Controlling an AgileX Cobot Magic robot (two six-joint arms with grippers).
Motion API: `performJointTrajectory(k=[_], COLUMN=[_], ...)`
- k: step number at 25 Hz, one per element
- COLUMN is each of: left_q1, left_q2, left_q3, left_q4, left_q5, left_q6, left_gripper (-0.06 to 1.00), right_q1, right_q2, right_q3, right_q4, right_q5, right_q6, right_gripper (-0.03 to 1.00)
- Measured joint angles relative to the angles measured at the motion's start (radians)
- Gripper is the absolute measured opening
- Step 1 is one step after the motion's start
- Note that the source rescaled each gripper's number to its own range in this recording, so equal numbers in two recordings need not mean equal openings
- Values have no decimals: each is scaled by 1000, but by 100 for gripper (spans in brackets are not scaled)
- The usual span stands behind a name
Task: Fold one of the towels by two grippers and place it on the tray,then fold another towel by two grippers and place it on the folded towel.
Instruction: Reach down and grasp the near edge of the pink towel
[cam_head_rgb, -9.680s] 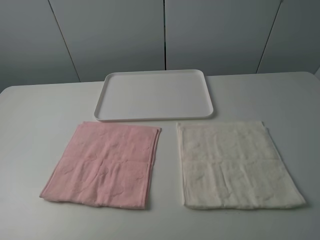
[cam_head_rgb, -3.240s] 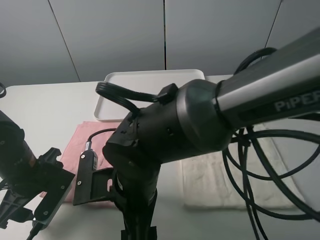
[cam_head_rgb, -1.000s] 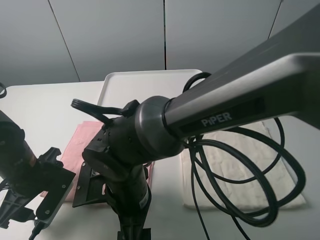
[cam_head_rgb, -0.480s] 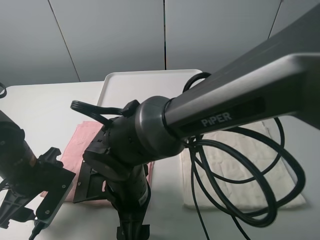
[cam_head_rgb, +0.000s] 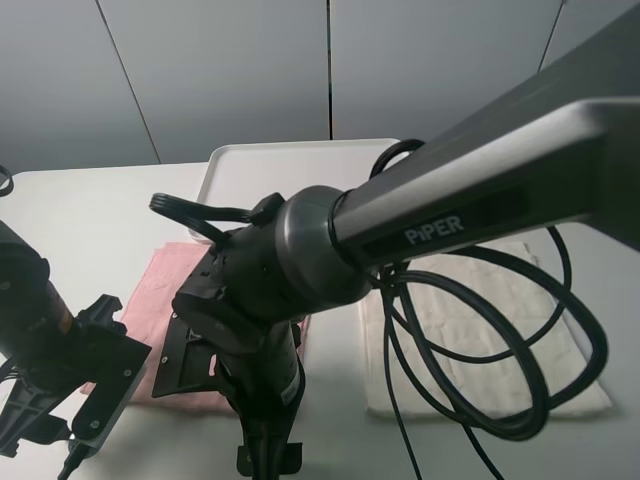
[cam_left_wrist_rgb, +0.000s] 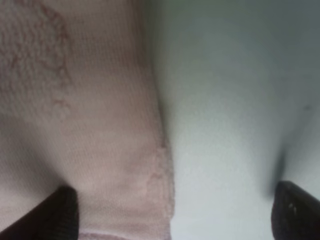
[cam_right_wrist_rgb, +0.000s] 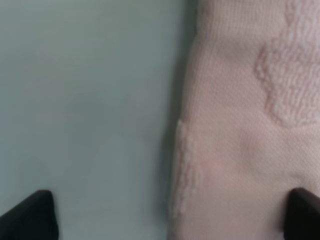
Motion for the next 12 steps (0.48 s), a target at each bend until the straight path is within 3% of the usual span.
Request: performJointTrajectory(k=[4, 7, 12], left_q1=[0, 0, 0], left_q2=[0, 0, 0], left_q3=[0, 0, 0], left_q4=[0, 0, 0], left_q5=[-1, -1, -1], left_q6=[0, 0, 0], left_gripper=[100, 100, 100], right_q1=[-2, -2, -2], right_q2=[15, 19, 20], right_q3=[-2, -10, -10], right_q4=[4, 1, -4], right_q5=[3, 13, 3], right_q6=[0, 0, 0], right_gripper=[96, 88, 55])
